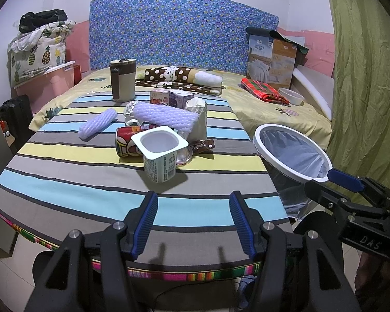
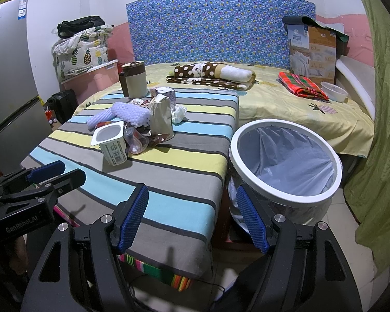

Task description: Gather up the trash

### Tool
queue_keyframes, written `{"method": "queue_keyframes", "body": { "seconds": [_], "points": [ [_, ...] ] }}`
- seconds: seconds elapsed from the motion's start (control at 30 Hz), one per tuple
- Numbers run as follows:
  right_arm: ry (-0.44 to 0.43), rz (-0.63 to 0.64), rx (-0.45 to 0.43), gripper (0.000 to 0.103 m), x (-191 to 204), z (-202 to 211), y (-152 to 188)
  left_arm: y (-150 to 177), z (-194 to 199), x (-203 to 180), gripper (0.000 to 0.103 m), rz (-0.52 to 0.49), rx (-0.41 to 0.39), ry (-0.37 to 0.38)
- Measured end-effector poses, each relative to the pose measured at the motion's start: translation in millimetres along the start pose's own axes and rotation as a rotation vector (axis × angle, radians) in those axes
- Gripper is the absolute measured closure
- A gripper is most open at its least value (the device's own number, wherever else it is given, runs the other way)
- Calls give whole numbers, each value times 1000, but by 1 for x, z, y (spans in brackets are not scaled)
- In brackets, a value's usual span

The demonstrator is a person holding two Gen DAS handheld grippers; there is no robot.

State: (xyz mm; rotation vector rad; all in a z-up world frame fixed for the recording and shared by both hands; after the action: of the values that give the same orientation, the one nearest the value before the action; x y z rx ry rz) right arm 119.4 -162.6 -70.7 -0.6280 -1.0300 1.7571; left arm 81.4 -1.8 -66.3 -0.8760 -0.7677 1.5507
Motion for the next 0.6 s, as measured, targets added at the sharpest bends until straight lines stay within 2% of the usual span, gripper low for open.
{"method": "queue_keyframes", "body": {
  "seconds": [0.37, 0.6],
  "points": [
    [-18, -8, 9, 31, 2, -10, 1, 1, -12, 13, 43, 27, 27, -12],
    [-57, -8, 21, 31, 5, -25, -4, -13, -22, 33, 43, 52, 5, -49]
  ]
}}
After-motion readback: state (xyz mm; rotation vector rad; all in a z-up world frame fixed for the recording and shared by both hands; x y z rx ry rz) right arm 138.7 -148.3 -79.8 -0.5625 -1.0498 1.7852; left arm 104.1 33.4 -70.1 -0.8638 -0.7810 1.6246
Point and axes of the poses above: each gripper's, at about its wrist camera, not at the fingertips, and z roughly against the way its jaws point, x to its left, y to its underside, the point moved 10 cm from there along -z, roughly the way its jaws point, and after that the axes turned 7 degrees about -x, right-handed, at the moved point
